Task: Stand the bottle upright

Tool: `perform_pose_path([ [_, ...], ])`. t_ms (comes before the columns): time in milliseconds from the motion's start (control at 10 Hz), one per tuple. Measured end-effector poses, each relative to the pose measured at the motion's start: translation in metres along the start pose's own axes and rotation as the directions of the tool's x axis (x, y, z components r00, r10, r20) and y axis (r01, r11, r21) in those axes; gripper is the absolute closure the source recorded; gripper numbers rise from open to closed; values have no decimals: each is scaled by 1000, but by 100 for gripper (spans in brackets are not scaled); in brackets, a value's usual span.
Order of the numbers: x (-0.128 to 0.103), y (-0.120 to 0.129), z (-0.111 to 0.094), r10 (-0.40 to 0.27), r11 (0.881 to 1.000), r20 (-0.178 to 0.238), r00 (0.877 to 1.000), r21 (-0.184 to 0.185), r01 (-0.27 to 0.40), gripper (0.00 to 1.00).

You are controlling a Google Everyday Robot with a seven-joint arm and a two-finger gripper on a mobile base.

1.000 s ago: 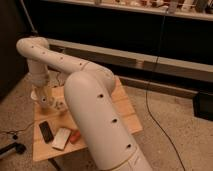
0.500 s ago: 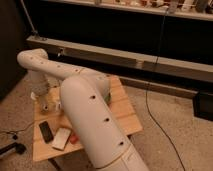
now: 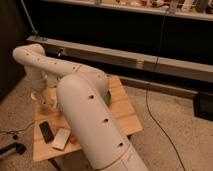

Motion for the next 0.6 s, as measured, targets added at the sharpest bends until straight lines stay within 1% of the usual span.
perform_pose_path([
  [200,-2,1,0,1,1000,10,1000,1,-1,100],
  [600,-4,2,6,2,1000,33,999,-4,-2,100],
])
